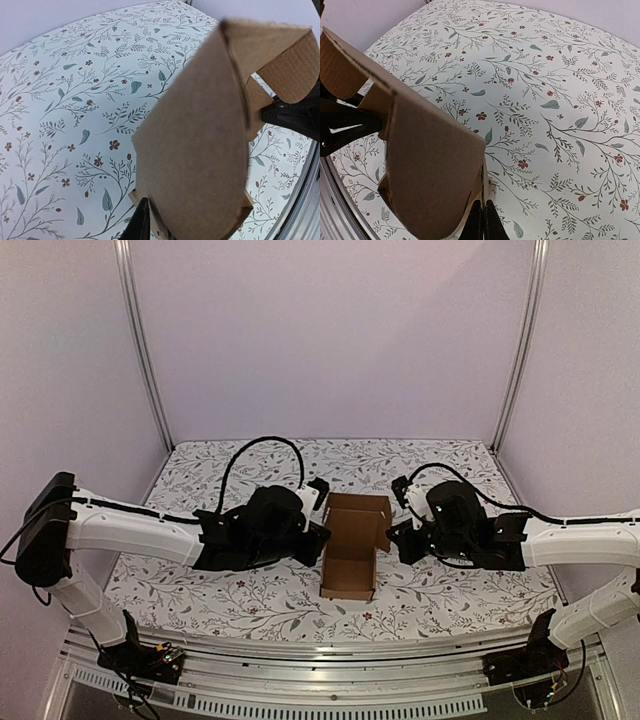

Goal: Fold the paper box

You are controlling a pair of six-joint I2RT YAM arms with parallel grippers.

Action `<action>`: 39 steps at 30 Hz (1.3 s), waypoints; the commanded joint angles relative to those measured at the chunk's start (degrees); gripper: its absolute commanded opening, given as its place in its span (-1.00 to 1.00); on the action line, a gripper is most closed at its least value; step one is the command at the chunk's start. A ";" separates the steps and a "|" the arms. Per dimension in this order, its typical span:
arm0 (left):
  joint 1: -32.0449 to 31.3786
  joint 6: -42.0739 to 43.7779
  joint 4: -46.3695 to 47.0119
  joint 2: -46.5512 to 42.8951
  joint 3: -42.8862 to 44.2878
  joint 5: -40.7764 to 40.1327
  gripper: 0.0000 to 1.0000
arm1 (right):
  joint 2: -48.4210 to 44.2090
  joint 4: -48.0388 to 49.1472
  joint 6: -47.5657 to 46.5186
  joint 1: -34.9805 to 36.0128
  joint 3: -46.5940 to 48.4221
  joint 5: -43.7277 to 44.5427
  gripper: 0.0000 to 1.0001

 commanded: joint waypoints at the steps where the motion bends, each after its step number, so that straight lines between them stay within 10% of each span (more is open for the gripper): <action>1: 0.56 0.29 0.08 -0.74 -0.06 -0.93 -0.76 | -0.72 -0.25 -0.24 0.22 -0.83 -0.47 -1.00; 6: 0.50 0.57 0.08 -1.02 -0.01 -0.97 -1.00 | -0.72 -0.32 -0.27 0.17 -0.76 -0.29 -1.00; 39: -6.50 -12.86 3.48 4.88 0.18 -11.85 -1.00 | 10.15 12.66 10.85 14.45 2.06 28.67 -1.00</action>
